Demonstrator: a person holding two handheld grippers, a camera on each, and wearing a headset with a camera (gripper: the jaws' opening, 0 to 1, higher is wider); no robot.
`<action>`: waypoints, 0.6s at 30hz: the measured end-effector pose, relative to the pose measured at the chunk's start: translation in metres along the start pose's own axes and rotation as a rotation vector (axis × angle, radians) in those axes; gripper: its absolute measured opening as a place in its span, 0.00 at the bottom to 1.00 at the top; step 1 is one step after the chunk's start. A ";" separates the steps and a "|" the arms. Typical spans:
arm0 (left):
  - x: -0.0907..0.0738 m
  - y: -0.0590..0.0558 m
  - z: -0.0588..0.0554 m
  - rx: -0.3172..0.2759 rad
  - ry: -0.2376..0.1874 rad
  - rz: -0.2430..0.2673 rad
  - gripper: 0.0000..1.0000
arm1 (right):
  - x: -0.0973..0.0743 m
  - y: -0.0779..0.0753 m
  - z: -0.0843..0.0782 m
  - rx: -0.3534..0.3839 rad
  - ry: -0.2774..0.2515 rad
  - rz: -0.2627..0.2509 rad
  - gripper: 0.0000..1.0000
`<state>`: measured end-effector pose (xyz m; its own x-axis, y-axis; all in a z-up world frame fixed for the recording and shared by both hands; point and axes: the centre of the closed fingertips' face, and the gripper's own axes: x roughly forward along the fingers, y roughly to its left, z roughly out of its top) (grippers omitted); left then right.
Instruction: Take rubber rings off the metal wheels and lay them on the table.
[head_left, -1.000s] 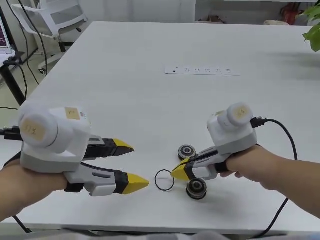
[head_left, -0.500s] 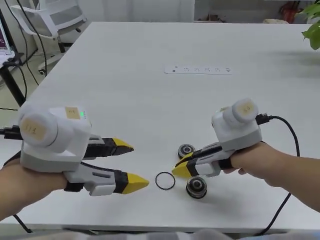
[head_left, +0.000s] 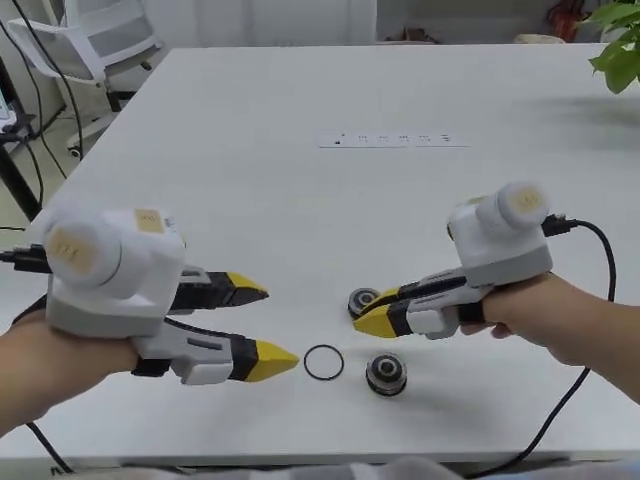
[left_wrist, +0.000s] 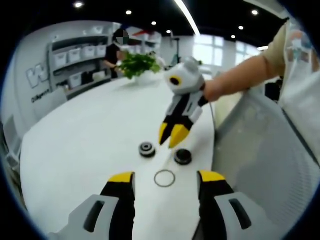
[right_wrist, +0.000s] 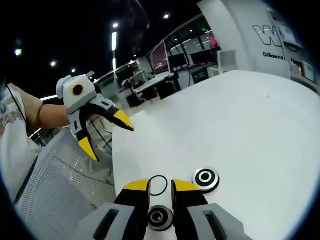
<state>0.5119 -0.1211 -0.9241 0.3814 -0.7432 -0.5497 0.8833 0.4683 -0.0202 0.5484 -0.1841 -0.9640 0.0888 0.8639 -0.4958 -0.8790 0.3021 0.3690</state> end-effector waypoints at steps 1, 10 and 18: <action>0.001 0.000 0.001 0.004 0.001 -0.002 0.51 | -0.002 0.000 0.000 0.001 -0.004 -0.002 0.14; 0.018 -0.004 0.008 0.032 0.015 -0.034 0.51 | -0.020 -0.004 -0.002 0.021 -0.041 -0.022 0.14; 0.033 -0.007 0.013 0.050 0.021 -0.059 0.50 | -0.029 -0.004 -0.014 0.020 -0.037 -0.032 0.14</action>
<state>0.5226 -0.1555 -0.9312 0.3227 -0.7583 -0.5664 0.9168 0.3992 -0.0121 0.5427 -0.2162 -0.9616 0.1341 0.8677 -0.4786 -0.8659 0.3375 0.3692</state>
